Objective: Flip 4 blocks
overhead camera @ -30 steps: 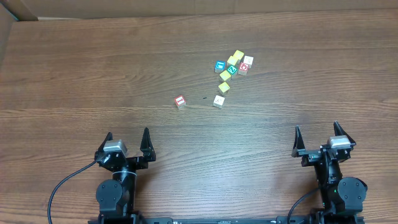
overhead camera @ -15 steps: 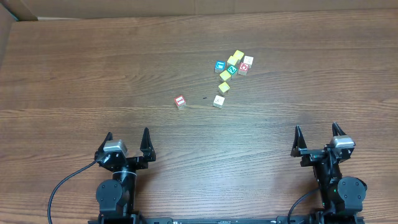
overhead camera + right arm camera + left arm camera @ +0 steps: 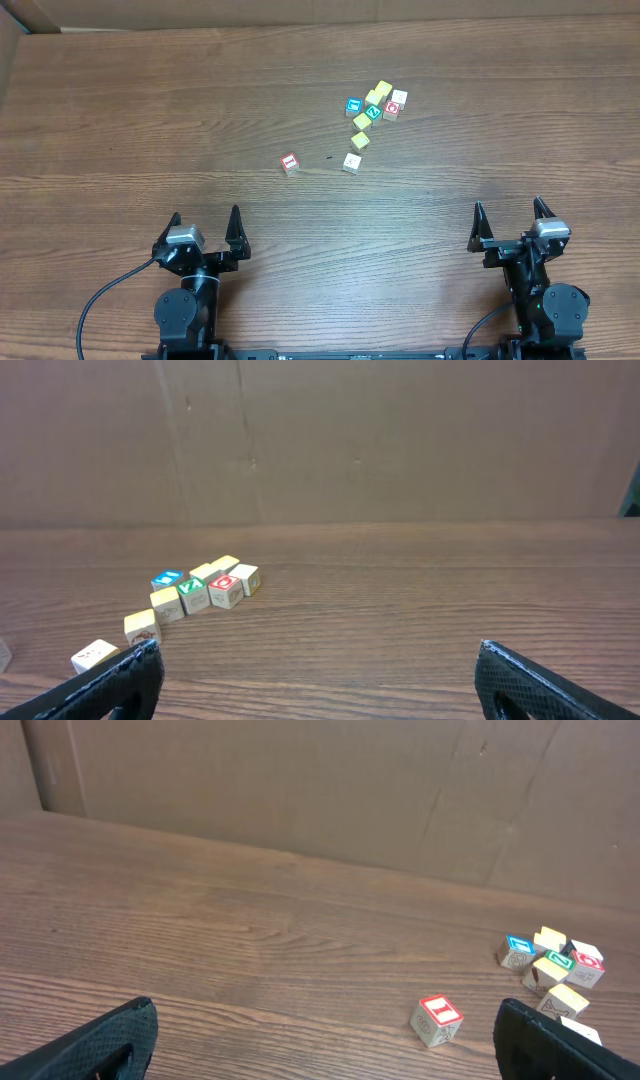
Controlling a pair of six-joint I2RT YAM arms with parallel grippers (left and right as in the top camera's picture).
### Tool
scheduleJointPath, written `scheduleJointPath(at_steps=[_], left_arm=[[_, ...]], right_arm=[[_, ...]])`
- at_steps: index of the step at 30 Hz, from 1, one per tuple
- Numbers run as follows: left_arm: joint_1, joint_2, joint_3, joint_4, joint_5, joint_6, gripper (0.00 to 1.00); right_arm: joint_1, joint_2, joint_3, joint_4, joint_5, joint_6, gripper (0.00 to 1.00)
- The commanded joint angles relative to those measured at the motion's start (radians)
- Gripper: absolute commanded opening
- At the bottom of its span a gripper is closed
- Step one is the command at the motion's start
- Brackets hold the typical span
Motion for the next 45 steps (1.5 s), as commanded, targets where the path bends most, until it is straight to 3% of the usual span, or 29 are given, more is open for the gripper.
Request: scheduleJointPath(at_steps=[1, 11, 22, 33, 45], left_arm=[[-0.007, -0.009, -0.003, 0.001, 0.012, 0.019, 1.0], [-0.007, -0.009, -0.003, 0.001, 0.012, 0.019, 1.0], [-0.007, -0.009, -0.003, 0.001, 0.012, 0.019, 1.0], [-0.007, -0.009, -0.003, 0.001, 0.012, 0.019, 1.0], [-0.007, -0.009, -0.003, 0.001, 0.012, 0.019, 1.0]], right_arm=[[-0.003, -0.009, 0.035, 0.005, -0.006, 0.008, 1.0], [-0.003, -0.009, 0.037, 0.004, -0.017, 0.008, 1.0], [-0.003, 0.031, 0.171, -0.148, -0.016, 0.023, 1.0], [-0.003, 0.362, 0.462, -0.278, -0.117, 0.076, 1.0], [-0.003, 0.782, 0.927, -0.625, -0.136, 0.071, 1.0]])
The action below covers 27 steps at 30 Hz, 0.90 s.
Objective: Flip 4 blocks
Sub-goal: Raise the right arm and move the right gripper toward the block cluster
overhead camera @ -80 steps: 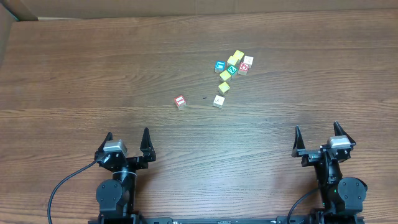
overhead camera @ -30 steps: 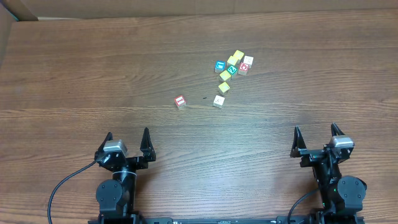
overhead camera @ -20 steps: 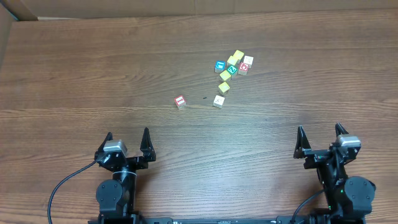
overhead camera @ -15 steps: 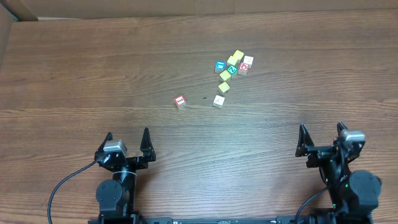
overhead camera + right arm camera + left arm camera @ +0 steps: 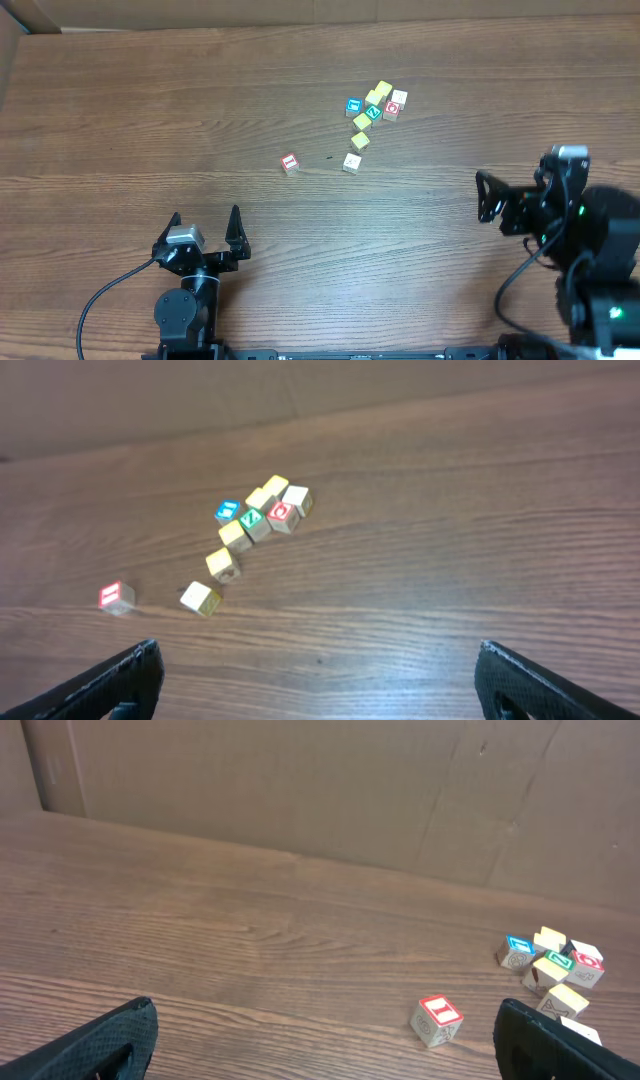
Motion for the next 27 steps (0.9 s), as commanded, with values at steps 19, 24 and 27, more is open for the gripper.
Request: scheduleJointPath(at_steps=[19, 24, 27], left_arm=[[-0.007, -0.009, -0.003, 0.001, 0.011, 0.019, 1.0], [-0.007, -0.009, -0.003, 0.001, 0.011, 0.019, 1.0], [-0.007, -0.009, -0.003, 0.001, 0.011, 0.019, 1.0]], right_arm=[[-0.003, 0.579, 0.521, -0.373, -0.198, 0.004, 1.0], [-0.003, 0.607, 0.521, -0.359, -0.254, 0.004, 1.0], [-0.003, 0.609, 0.521, -0.359, -0.253, 0.004, 0.94]])
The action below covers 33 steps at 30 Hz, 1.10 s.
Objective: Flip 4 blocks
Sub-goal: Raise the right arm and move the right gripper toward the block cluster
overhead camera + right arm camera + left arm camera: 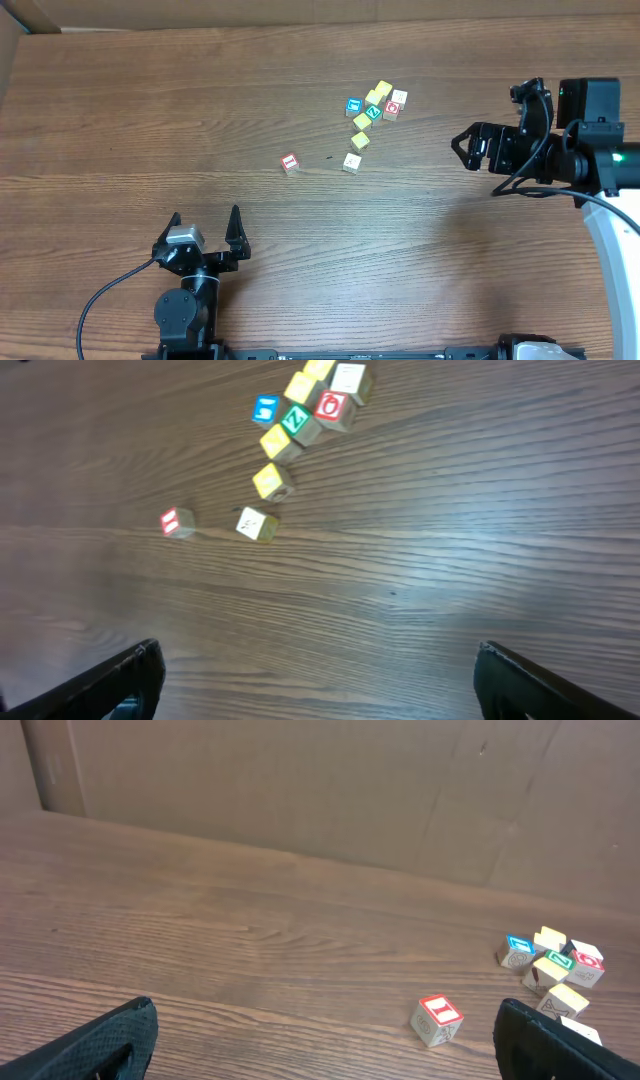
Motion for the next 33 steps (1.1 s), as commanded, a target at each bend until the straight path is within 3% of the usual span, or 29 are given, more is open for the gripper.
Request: scheduleJointPath(at_steps=[1, 5, 6, 11, 13, 19, 22, 33], left_arm=[[-0.007, -0.009, -0.003, 0.001, 0.012, 0.019, 1.0], [-0.007, -0.009, -0.003, 0.001, 0.012, 0.019, 1.0], [-0.007, -0.009, -0.003, 0.001, 0.012, 0.019, 1.0], [-0.007, -0.009, -0.003, 0.001, 0.012, 0.019, 1.0], [-0.007, -0.009, -0.003, 0.001, 0.012, 0.019, 1.0], [-0.007, -0.009, -0.003, 0.001, 0.012, 0.019, 1.0], [-0.007, -0.009, -0.003, 0.001, 0.012, 0.019, 1.0], [-0.007, -0.009, -0.003, 0.001, 0.012, 0.019, 1.0]], right_arm=[[-0.003, 0.0, 0.036, 0.007, -0.043, 0.003, 0.81], [-0.002, 0.0, 0.036, 0.007, -0.04, 0.003, 0.36], [-0.002, 0.0, 0.036, 0.006, -0.04, 0.003, 0.3], [0.008, 0.0, 0.029, 0.0, -0.04, 0.003, 0.19], [0.02, 0.003, 0.023, 0.0, -0.032, 0.003, 0.04], [0.082, 0.031, 0.02, 0.0, 0.051, 0.004, 0.04], [0.106, 0.056, 0.02, 0.0, 0.05, 0.003, 0.07], [0.123, 0.181, 0.016, 0.011, 0.019, 0.003, 0.04]])
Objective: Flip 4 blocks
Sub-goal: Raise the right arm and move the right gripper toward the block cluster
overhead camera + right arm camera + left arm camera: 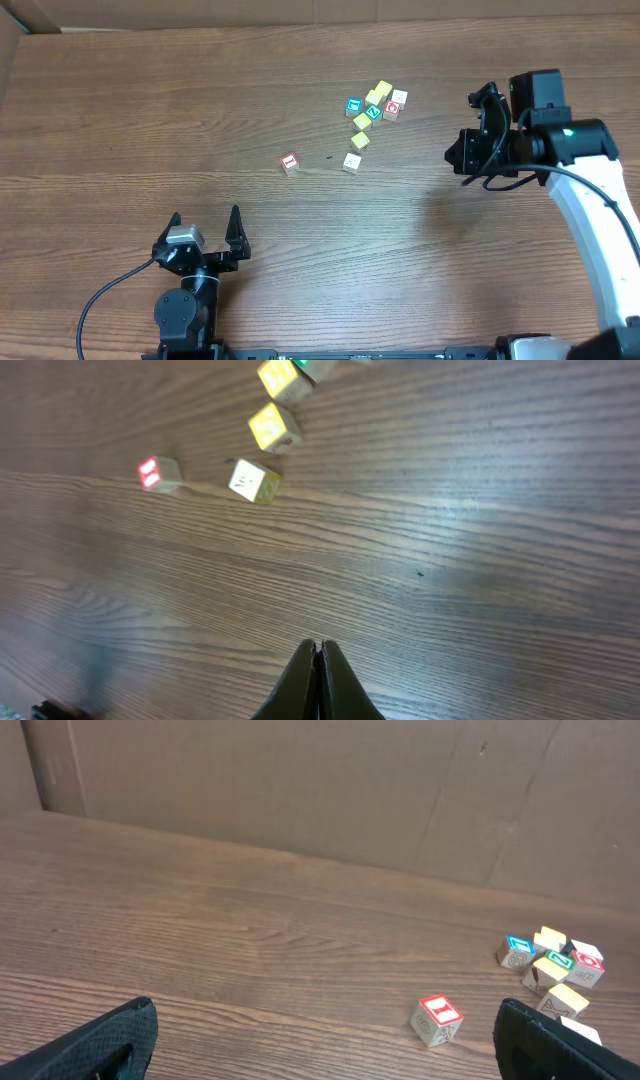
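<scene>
Several small lettered blocks lie in a cluster [375, 105] at the back right of the wooden table. A yellow block [360, 140] and a pale block [351, 161] sit just in front of it. A red-topped block [289, 162] stands alone to the left; it also shows as the red-topped block [437, 1019] and the red-topped block [152, 472]. My right gripper [317, 647] hangs above bare table right of the blocks, shut on nothing. My left gripper [325, 1050] rests open at the table's front, far from the blocks.
A cardboard wall [300, 790] stands behind the table. A cardboard edge [20, 15] shows at the back left corner. Bare wooden table [150, 120] stretches left of the blocks and between them and the front edge.
My right gripper was open and is now shut on nothing. It sits slightly left of and nearer than where it was. The left gripper and the blocks have not moved.
Both grippers first rested open at the table's front edge. Then the right arm was raised at the right side, still open. Then it was farther back, looking down on the blocks. Now it is shut, right of the blocks. No block has moved.
</scene>
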Controlling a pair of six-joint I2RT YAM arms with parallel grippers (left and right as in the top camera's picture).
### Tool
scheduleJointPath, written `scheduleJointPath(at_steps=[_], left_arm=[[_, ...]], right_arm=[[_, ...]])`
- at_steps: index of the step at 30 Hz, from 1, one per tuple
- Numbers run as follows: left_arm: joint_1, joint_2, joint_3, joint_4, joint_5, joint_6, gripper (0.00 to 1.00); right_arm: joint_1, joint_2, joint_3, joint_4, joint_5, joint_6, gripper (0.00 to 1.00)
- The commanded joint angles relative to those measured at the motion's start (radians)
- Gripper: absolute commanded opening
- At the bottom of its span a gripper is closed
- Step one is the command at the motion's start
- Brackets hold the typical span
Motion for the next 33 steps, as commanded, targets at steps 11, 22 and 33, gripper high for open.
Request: scheduleJointPath(at_steps=[11, 22, 33], left_arm=[[-0.007, -0.009, -0.003, 0.001, 0.012, 0.019, 1.0], [-0.007, -0.009, -0.003, 0.001, 0.012, 0.019, 1.0], [-0.007, -0.009, -0.003, 0.001, 0.012, 0.019, 1.0]], right_arm=[[0.005, 0.08, 0.01, 0.051, -0.008, -0.002, 0.28], [0.005, 0.081, 0.001, 0.075, 0.108, 0.058, 0.38], [0.052, 0.081, 0.001, 0.093, 0.119, 0.057, 0.54]])
